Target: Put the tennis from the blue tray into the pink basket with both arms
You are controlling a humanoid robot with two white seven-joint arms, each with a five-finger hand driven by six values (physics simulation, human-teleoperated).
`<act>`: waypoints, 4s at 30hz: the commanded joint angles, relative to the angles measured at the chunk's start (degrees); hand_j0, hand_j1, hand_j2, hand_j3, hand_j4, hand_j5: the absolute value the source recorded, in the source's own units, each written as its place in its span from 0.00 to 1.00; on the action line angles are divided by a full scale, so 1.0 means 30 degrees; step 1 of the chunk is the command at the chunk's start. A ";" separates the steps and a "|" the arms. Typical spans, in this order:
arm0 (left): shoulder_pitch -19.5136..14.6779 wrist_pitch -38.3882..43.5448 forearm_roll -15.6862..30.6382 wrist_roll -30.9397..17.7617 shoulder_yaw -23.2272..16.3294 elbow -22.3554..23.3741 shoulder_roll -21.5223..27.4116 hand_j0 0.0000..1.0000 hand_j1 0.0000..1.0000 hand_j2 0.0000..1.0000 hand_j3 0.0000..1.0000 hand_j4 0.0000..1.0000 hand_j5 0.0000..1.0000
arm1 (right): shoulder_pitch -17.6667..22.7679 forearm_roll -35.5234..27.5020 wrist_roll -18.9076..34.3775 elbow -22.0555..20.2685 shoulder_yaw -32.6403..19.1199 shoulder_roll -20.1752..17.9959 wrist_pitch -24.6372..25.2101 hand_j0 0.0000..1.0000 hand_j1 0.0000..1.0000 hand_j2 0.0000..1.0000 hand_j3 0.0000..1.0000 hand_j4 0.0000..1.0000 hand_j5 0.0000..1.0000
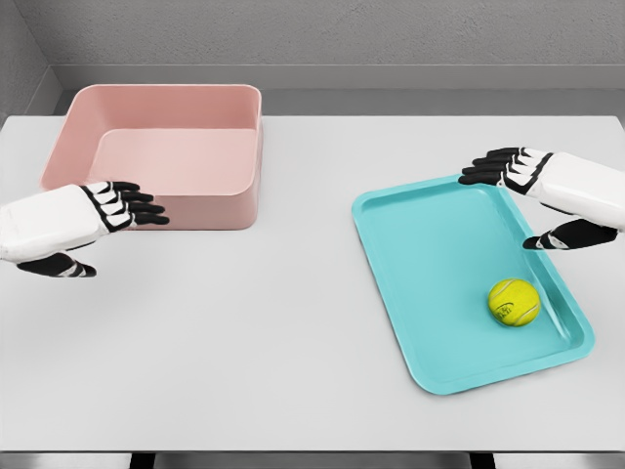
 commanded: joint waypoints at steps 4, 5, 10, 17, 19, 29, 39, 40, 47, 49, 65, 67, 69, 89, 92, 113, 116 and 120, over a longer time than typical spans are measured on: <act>0.0000 0.0028 0.0047 0.0008 -0.0351 -0.0283 0.0025 1.00 1.00 1.00 1.00 1.00 1.00 | 0.0000 0.2741 0.0752 0.0008 -0.0013 -0.0057 0.0016 1.00 1.00 1.00 1.00 1.00 1.00; 0.0000 0.0028 0.0047 0.0008 -0.0351 -0.0283 0.0025 1.00 1.00 1.00 1.00 1.00 1.00 | 0.0029 0.3359 0.0752 0.0037 0.0016 -0.0086 0.0016 1.00 1.00 1.00 1.00 1.00 1.00; 0.0146 0.0028 0.0047 0.0008 -0.0351 -0.0254 -0.0004 1.00 1.00 1.00 1.00 1.00 1.00 | 0.0322 0.3301 0.3410 0.0565 0.0807 -0.0057 0.0016 1.00 1.00 1.00 1.00 1.00 1.00; 0.0117 0.0028 0.0047 0.0008 -0.0351 -0.0225 0.0025 1.00 1.00 1.00 1.00 1.00 1.00 | 0.0351 0.3359 0.5468 0.0623 0.0895 -0.0028 0.0016 1.00 1.00 1.00 1.00 1.00 1.00; 0.0117 0.0028 0.0047 0.0008 -0.0351 -0.0195 0.0025 1.00 1.00 1.00 1.00 1.00 1.00 | 0.0351 0.3330 0.5468 0.0594 0.0954 -0.0086 0.0016 1.00 1.00 1.00 1.00 1.00 1.00; 0.0117 0.0028 0.0047 0.0008 -0.0351 -0.0225 -0.0004 1.00 1.00 1.00 1.00 1.00 1.00 | 0.0586 0.3125 0.5498 0.0447 0.1510 -0.0204 0.0016 1.00 1.00 1.00 1.00 1.00 1.00; 0.0147 0.0028 0.0017 0.0008 -0.0380 -0.0225 -0.0385 1.00 1.00 1.00 1.00 1.00 1.00 | 0.0644 0.3828 0.5732 0.1297 0.1657 0.0968 0.0016 1.00 1.00 1.00 1.00 1.00 1.00; 0.0147 0.0028 0.0017 0.0008 -0.0380 -0.0225 -0.0385 1.00 1.00 1.00 1.00 1.00 1.00 | 0.0644 0.3828 0.5908 0.1326 0.1657 0.1027 0.0016 1.00 1.00 1.00 1.00 1.00 1.00; 0.0117 0.0028 0.0017 0.0008 -0.0380 -0.0254 -0.0415 1.00 1.00 1.00 1.00 1.00 1.00 | 0.0703 0.4267 0.5966 0.1912 0.1657 0.1466 0.0016 1.00 1.00 1.00 1.00 1.00 1.00; 0.0117 0.0028 0.0017 0.0008 -0.0351 -0.0254 -0.0415 1.00 1.00 1.00 1.00 1.00 1.00 | 0.0703 0.4296 0.5966 0.2176 0.1657 0.1525 0.0016 1.00 1.00 1.00 1.00 1.00 1.00; 0.0088 0.0028 0.0047 0.0008 -0.0351 -0.0254 -0.0415 1.00 1.00 1.00 1.00 1.00 1.00 | 0.0703 0.5234 0.5937 0.2264 0.1627 0.1876 0.0016 0.83 0.83 0.83 0.83 0.83 0.83; 0.0117 0.0028 0.0047 0.0008 -0.0351 -0.0254 -0.0415 1.00 1.00 1.00 1.00 1.00 1.00 | 0.0703 0.5234 0.5937 0.2235 0.1627 0.1876 0.0016 0.79 0.79 0.79 0.79 0.79 0.79; 0.0117 0.0028 0.0047 0.0008 -0.0351 -0.0254 -0.0415 1.00 1.00 1.00 1.00 1.00 1.00 | 0.0703 0.5234 0.5937 0.2235 0.1627 0.1876 0.0016 0.77 0.77 0.77 0.77 0.77 0.77; 0.0029 0.0028 0.0047 0.0008 -0.0351 -0.0254 -0.0561 1.00 1.00 1.00 1.00 1.00 1.00 | 0.0791 0.5234 0.6347 0.2147 0.1334 0.1906 0.0016 0.52 0.52 0.52 0.52 0.52 0.52; 0.0029 0.0028 0.0047 0.0008 -0.0351 -0.0254 -0.0561 1.00 1.00 1.00 1.00 1.00 1.00 | 0.0791 0.5087 0.6347 0.2059 0.1041 0.1906 0.0016 0.49 0.49 0.49 0.49 0.49 0.49; 0.0029 0.0028 0.0017 0.0008 -0.0380 -0.0254 -0.0883 1.00 1.00 1.00 1.00 1.00 1.00 | -0.1113 0.5087 0.7959 0.0125 -0.0013 0.4601 0.0016 0.46 0.46 0.46 0.46 0.46 0.46; 0.0029 0.0028 0.0017 0.0008 -0.0351 -0.0254 -0.0854 1.00 1.00 1.00 1.00 1.00 1.00 | -0.1231 0.5409 0.8427 0.0125 0.0016 0.5772 0.0016 0.46 0.46 0.46 0.46 0.46 0.46; 0.0029 0.0028 0.0017 0.0008 -0.0351 -0.0254 -0.0854 1.00 1.00 1.00 1.00 1.00 1.00 | -0.1963 0.5732 0.8574 0.0125 0.0016 0.6828 0.0016 0.46 0.46 0.46 0.46 0.46 0.46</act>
